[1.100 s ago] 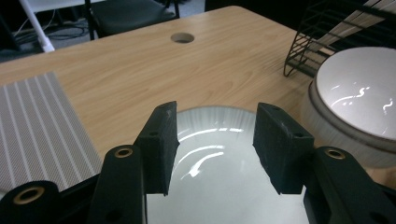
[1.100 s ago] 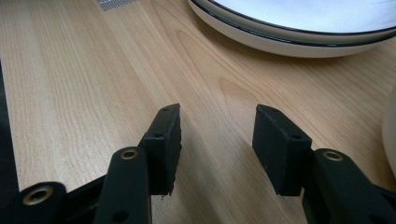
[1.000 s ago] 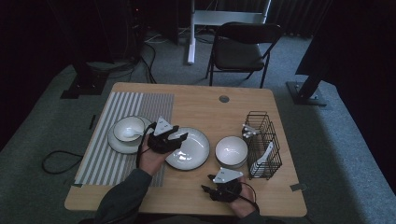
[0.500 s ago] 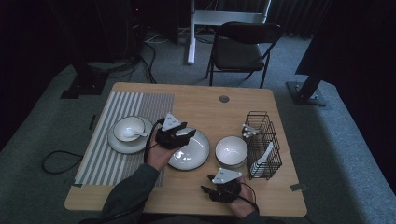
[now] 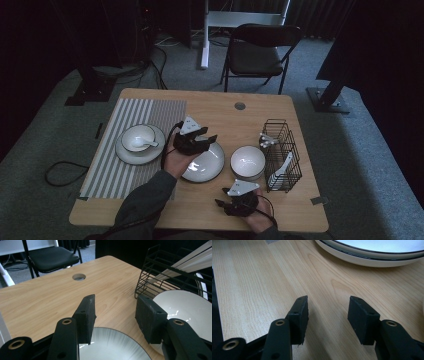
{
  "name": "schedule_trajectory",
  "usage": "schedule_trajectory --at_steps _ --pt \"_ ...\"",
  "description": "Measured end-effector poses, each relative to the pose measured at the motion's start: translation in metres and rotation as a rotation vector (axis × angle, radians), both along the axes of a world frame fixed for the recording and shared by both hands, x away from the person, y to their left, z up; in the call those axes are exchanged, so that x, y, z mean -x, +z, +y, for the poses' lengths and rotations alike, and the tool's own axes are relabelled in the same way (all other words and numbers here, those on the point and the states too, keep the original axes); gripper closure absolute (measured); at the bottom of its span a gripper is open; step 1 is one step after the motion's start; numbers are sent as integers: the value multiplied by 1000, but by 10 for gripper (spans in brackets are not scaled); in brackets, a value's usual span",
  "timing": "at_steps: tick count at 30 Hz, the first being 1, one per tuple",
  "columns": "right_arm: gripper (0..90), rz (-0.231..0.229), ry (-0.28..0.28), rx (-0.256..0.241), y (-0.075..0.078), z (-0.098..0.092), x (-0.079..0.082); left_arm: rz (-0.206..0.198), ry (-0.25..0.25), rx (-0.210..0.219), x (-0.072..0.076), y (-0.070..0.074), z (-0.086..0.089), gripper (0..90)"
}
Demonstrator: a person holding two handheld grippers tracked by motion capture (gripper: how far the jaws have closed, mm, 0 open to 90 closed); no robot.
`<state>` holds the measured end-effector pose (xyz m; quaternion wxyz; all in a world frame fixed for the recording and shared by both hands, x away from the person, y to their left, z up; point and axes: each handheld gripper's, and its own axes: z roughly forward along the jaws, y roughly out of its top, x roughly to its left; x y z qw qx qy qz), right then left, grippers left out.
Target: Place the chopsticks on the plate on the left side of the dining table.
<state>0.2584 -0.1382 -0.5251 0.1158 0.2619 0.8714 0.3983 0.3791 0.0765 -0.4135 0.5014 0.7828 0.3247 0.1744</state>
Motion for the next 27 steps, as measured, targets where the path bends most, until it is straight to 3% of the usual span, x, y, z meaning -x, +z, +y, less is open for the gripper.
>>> schedule_trajectory --at_steps 12,27 --pt "493 -1 3 1 0 0 0 -23 -41 -23 -11 7 -19 516" --pt "490 -5 4 5 0 1 0 -43 -118 -5 -11 13 -48 515"
